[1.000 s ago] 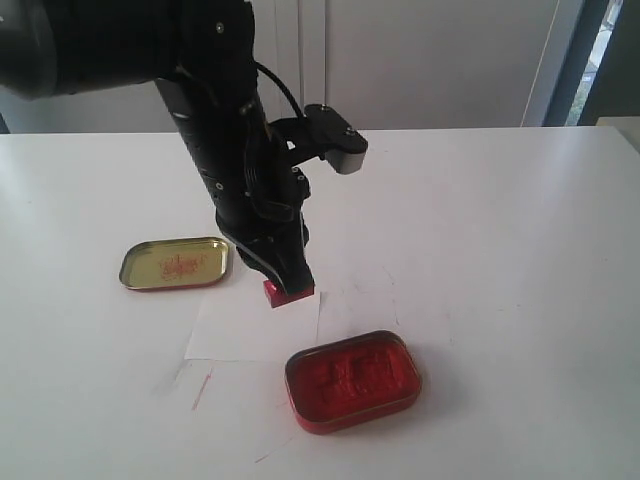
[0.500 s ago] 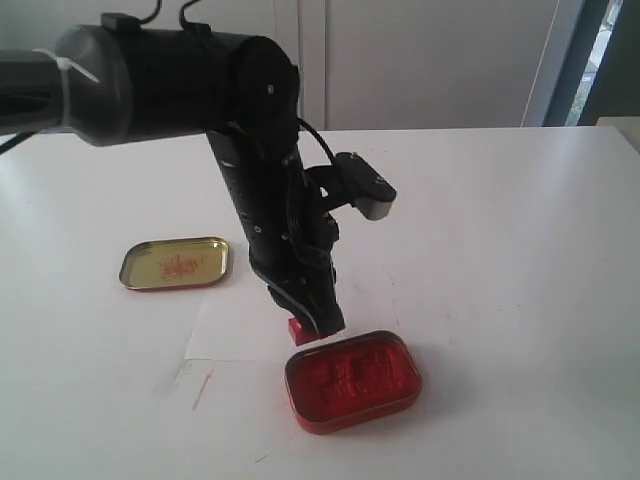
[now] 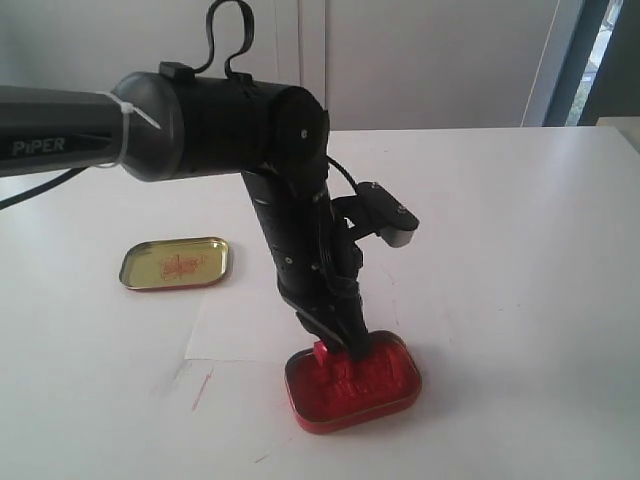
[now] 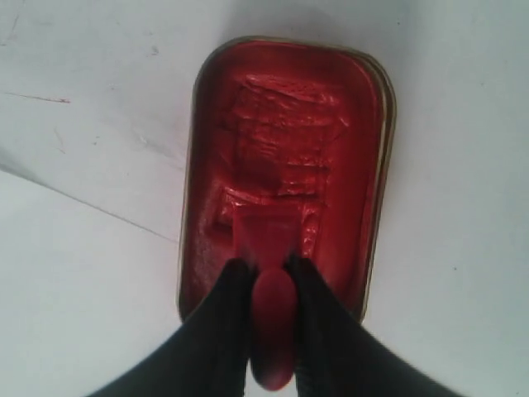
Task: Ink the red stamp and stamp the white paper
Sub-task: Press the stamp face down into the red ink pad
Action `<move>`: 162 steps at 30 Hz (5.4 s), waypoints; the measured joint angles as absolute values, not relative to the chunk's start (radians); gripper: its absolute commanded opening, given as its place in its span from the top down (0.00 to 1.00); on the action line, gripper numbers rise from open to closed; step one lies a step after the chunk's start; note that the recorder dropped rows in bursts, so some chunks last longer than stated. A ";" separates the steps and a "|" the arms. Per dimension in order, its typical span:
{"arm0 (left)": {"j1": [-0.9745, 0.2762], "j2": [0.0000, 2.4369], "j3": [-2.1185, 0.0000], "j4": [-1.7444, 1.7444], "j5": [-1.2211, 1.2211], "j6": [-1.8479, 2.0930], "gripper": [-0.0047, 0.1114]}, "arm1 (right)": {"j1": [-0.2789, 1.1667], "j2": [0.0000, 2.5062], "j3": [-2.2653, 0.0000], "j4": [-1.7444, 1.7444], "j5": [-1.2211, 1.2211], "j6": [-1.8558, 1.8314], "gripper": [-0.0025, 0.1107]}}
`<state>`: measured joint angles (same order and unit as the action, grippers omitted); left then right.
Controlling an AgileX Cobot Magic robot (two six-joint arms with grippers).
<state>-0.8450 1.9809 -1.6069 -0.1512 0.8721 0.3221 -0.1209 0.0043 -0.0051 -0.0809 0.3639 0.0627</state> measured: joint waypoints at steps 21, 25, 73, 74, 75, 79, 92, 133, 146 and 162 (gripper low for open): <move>-0.871 2.058 -1.607 -0.182 0.789 0.314 0.96 | -0.121 0.004 -0.005 -0.081 0.364 0.063 0.98; -0.871 2.061 -1.607 -0.187 0.769 0.314 0.96 | -0.121 0.004 -0.005 -0.081 0.364 0.063 0.98; -0.882 2.107 -1.581 -0.151 0.728 0.247 0.96 | -0.121 0.004 -0.005 -0.081 0.364 0.063 0.98; -0.882 2.109 -1.581 -0.151 0.730 0.247 0.96 | -0.121 0.004 -0.005 -0.081 0.364 0.063 0.98; -0.882 2.109 -1.581 -0.157 0.730 0.246 0.96 | -0.121 0.004 -0.005 -0.081 0.364 0.063 0.98; -0.882 2.110 -1.581 -0.164 0.732 0.246 0.96 | -0.121 0.004 -0.005 -0.081 0.364 0.063 0.98; -0.884 2.095 -1.590 -0.152 0.740 0.240 0.96 | -0.121 0.004 -0.005 -0.081 0.364 0.063 0.98; -0.884 2.043 -1.684 -0.043 0.901 0.192 0.96 | -0.121 0.004 -0.005 -0.081 0.364 0.065 0.98; -0.884 2.076 -1.684 -0.069 0.867 0.190 0.96 | -0.121 0.004 -0.005 -0.081 0.364 0.065 0.98; -0.884 2.082 -1.684 -0.075 0.863 0.188 0.96 | -0.121 0.004 -0.005 -0.081 0.364 0.065 0.98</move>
